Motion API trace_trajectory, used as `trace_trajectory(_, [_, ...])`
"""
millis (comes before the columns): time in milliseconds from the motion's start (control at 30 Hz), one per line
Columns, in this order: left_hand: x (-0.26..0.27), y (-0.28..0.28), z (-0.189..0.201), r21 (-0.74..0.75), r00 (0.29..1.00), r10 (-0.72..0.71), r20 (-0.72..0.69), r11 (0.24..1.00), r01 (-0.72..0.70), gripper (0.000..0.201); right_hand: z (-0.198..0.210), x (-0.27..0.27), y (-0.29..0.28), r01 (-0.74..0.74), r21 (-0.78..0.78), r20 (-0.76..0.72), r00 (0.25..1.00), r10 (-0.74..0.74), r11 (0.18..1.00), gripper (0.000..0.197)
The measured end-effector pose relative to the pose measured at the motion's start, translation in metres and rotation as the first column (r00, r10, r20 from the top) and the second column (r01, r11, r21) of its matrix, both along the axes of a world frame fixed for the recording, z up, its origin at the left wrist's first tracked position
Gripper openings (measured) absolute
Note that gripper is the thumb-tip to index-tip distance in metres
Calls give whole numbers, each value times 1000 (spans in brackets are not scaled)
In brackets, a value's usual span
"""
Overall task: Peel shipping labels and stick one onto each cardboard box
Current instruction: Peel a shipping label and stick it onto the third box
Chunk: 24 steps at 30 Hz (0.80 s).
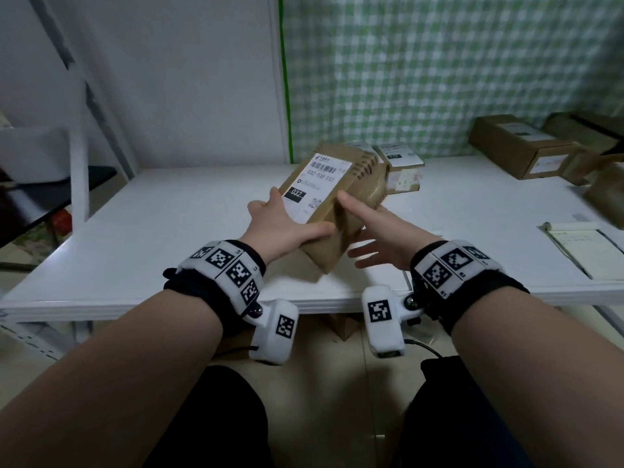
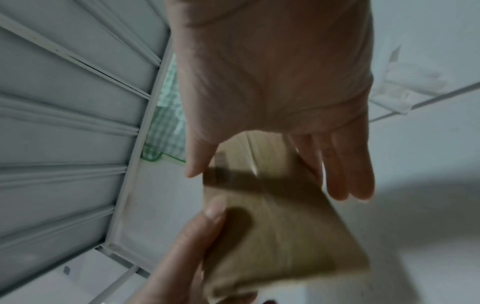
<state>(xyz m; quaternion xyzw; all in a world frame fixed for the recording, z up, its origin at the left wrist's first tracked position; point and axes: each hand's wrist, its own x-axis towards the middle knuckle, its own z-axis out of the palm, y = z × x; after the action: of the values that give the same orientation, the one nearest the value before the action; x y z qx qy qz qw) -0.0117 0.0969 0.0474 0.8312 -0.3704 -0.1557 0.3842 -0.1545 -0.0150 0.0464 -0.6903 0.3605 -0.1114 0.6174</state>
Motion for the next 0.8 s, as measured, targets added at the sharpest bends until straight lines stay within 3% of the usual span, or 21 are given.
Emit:
trace_trajectory(133, [1, -3, 5, -108, 992, -126, -21, 987, 123, 77, 3, 5, -4, 84, 53, 110, 990, -90, 995, 50])
trace_trajectory(233, [11, -3, 9, -216, 961, -138, -239, 973, 86, 55, 3, 0, -14, 142, 77, 161, 975, -153, 987, 44])
trace_trajectory(333, [18, -2, 9, -159, 823, -201, -532, 978, 135, 34, 0, 2, -21, 147, 93, 199, 966, -163, 985, 38])
trace_trajectory(400, [20, -4, 5, -167, 697, -261, -668, 965, 201, 37, -2, 6, -25, 165, 90, 214, 960, -181, 982, 33])
trace_trajectory(433, [21, -6, 2, -187, 668, -274, -692, 962, 201, 39, -3, 8, -27, 176, 86, 214, 958, -190, 981, 33])
trace_trajectory(600, [34, -28, -4, -275, 661, -201, -723, 961, -8, 36, -9, 25, -48, 201, -29, 162, 968, -194, 979, 54])
trace_trajectory(800, [67, -71, -7, -213, 652, 28, -758, 933, -288, 29, -21, 44, -103, 408, -299, 118, 913, -391, 862, 39])
